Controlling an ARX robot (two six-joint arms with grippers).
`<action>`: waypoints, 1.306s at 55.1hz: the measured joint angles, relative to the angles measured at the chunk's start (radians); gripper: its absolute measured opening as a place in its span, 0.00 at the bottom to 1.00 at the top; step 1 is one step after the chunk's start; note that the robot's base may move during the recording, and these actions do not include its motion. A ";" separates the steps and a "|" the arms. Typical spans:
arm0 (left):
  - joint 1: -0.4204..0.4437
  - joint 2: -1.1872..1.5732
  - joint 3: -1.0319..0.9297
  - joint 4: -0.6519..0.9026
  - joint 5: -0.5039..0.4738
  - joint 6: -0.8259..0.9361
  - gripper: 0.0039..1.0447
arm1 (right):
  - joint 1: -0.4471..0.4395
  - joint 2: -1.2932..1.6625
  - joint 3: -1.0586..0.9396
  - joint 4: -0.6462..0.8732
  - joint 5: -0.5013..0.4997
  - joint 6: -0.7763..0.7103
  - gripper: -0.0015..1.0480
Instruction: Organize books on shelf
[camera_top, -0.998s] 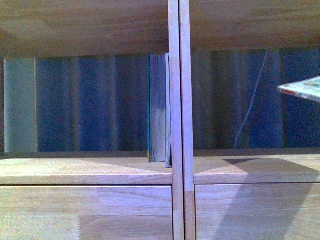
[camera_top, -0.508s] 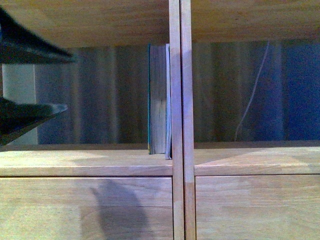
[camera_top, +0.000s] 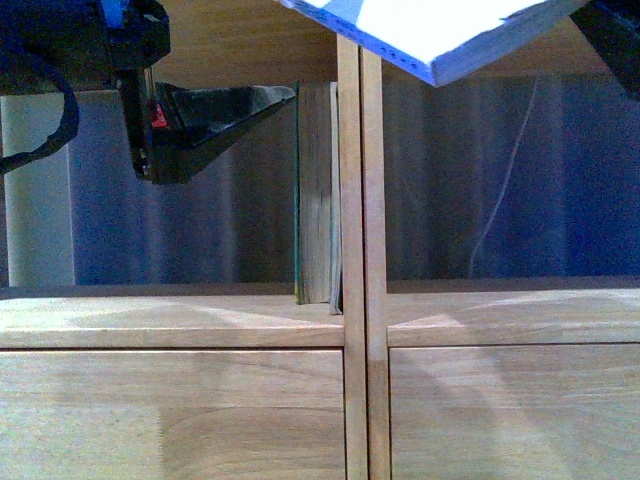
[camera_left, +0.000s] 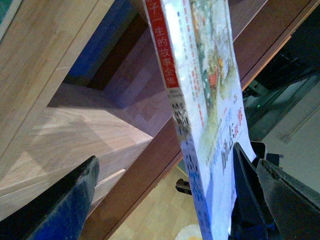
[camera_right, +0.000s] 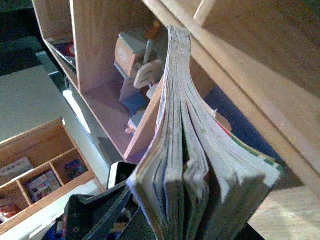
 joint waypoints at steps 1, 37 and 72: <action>-0.001 0.000 0.001 0.000 -0.002 0.001 0.93 | 0.006 0.000 0.000 0.000 0.000 -0.002 0.07; -0.045 -0.011 -0.004 0.041 -0.043 0.008 0.35 | 0.138 0.048 0.029 -0.033 0.005 -0.045 0.07; 0.097 -0.054 -0.043 -0.020 -0.146 0.223 0.06 | -0.067 -0.099 -0.098 -0.140 -0.216 -0.097 0.87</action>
